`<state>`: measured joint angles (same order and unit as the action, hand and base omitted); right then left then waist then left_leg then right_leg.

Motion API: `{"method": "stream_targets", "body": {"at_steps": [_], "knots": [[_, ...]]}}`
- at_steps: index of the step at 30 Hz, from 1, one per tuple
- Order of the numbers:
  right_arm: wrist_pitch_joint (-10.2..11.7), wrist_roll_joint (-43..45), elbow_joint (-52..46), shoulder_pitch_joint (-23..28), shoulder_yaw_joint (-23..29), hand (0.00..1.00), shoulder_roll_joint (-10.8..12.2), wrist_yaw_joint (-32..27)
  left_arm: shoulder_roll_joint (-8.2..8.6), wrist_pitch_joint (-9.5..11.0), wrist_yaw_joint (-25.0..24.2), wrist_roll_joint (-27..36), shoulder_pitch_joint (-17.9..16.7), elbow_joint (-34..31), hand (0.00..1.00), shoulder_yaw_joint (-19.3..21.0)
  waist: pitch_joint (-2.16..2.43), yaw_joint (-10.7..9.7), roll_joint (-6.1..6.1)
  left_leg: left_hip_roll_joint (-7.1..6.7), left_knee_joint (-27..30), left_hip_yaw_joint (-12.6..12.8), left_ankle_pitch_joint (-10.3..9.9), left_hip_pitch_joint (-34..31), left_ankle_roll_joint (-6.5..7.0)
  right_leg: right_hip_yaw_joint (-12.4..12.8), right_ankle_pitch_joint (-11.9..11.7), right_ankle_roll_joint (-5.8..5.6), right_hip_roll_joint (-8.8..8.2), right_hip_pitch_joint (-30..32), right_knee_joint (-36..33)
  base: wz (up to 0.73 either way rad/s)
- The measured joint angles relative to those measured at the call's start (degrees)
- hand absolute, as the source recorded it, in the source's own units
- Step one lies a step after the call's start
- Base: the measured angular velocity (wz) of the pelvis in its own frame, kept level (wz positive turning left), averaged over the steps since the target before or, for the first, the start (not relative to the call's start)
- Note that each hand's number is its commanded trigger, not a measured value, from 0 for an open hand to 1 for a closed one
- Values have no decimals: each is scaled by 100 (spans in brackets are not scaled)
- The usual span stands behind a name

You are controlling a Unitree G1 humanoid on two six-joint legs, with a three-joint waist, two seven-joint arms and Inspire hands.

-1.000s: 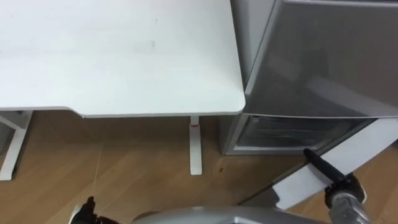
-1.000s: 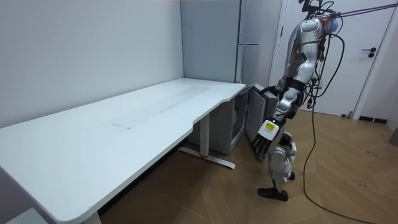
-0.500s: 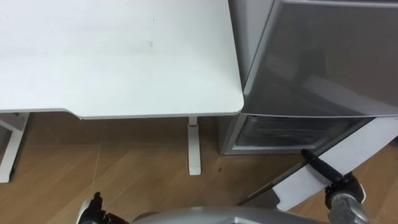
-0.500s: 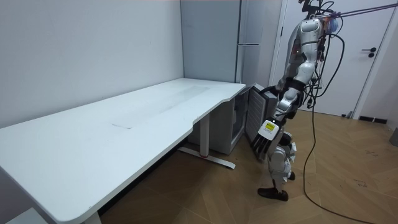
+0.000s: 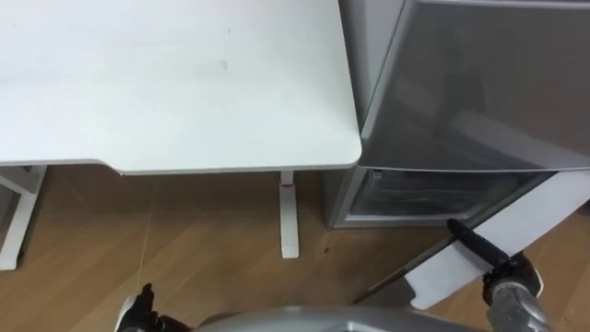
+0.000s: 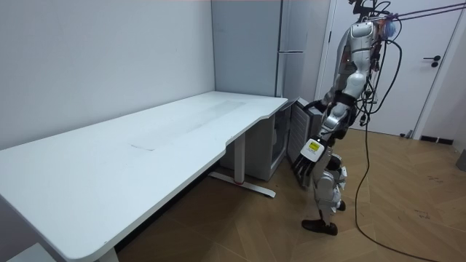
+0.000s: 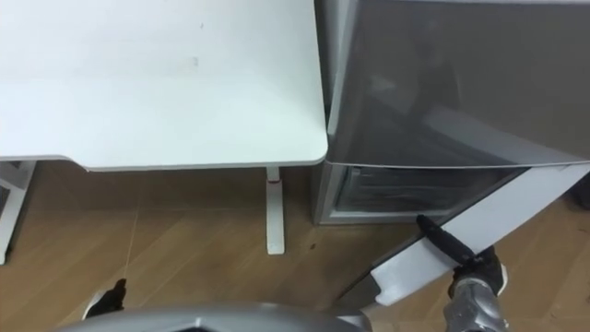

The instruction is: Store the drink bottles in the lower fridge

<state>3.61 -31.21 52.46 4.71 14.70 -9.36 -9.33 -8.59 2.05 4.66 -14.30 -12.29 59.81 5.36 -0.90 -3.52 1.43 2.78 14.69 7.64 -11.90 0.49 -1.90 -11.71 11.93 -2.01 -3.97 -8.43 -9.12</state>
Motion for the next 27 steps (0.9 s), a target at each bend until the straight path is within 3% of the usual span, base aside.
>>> {"method": "stream_targets", "body": {"at_steps": [3,6,9,13,19,27], "knots": [[-278,0,-1239,465,-116,0,87,-299,7,4,-112,8,21,-14,0,-55,-8,101,-88,1,-14,85,42,-112,15,77,1,-1,-11,248,-67,-14],[-448,-4,-2275,961,-495,0,95,-500,13,51,-110,124,29,-1,0,-108,-8,159,-87,-5,-161,148,94,-55,6,93,-3,6,-24,285,-114,-17],[-455,14,-3055,1311,-903,0,-10,-488,-5,116,-110,116,41,-4,0,-120,-33,196,-45,-3,-224,203,97,19,2,70,-4,5,-32,279,-152,-12],[-449,107,-3913,1329,-1386,0,-83,-157,-103,222,-138,114,51,-19,0,-234,-30,240,-45,-2,-193,217,95,2,4,68,-5,5,-37,297,-153,-4],[-453,522,-4226,1346,-1640,0,-160,357,-157,226,-151,100,83,-95,0,-471,4,233,-89,38,-67,160,96,-258,13,52,-91,33,-7,469,-176,0],[-453,526,-4387,1345,-1739,0,-196,570,-189,223,-309,106,144,-94,0,-570,19,313,-126,62,4,163,150,-315,45,141,-106,46,21,558,-252,-2]]}}
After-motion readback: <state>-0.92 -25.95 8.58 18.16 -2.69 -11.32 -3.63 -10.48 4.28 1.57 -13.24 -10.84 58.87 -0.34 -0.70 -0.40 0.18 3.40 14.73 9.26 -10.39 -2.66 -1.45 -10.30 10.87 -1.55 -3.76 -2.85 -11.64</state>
